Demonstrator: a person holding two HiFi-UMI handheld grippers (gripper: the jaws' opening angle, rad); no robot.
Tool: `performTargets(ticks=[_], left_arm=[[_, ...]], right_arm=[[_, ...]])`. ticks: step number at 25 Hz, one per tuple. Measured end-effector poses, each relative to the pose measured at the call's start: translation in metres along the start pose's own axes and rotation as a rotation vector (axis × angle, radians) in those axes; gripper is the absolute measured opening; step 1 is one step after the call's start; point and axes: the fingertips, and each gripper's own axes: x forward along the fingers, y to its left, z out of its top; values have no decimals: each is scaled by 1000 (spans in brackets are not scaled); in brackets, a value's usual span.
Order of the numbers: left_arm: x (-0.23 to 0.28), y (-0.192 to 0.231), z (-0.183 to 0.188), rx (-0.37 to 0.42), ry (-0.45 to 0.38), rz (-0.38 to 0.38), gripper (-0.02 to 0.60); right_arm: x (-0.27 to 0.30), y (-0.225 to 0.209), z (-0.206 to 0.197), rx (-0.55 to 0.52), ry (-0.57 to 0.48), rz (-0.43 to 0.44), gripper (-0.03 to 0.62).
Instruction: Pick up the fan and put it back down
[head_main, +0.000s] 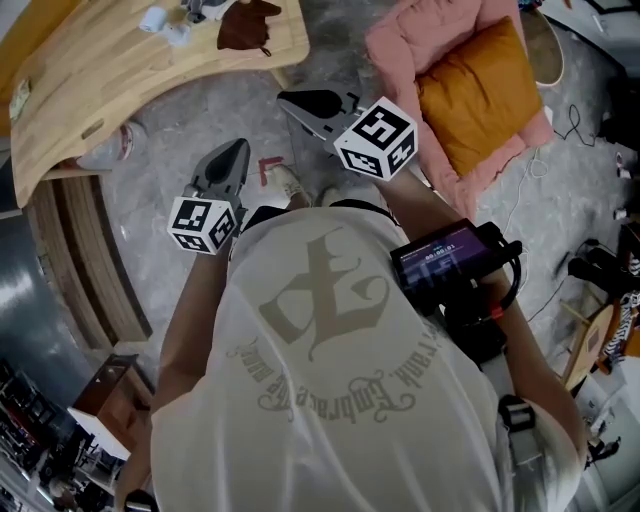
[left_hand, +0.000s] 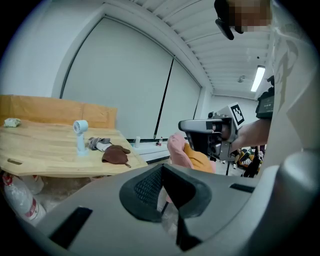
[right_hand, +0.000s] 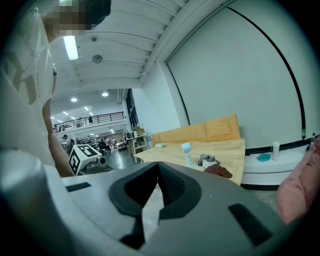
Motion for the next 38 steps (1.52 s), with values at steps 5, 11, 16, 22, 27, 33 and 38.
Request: performTargets(ticks=[5,11,16,22,27,33,38], left_arm=[[9,28,15,7,-2,-7,11],[8,74,27,17,-11,4,10],[4,106,34,40,-18,6,10],[-9,122,40,30,-25,13,9],[-18,132,44,24,-42,30,11],[-26,148,43,-5,-54,71,10],[-19,165,42,-35,-53,105,10]], right_arm=[[26,-17,10,-2,4,-9,15],[69,-26,22,-14,4,-7,15],[103,-30,27,-26,10,-7,15],[122,-20,34,-31,22,-2,15],[131,-19,35,-36,38,4,15],[135,-25,29,-24,65,7,15],[151,-39,13,-4,102,40,15]])
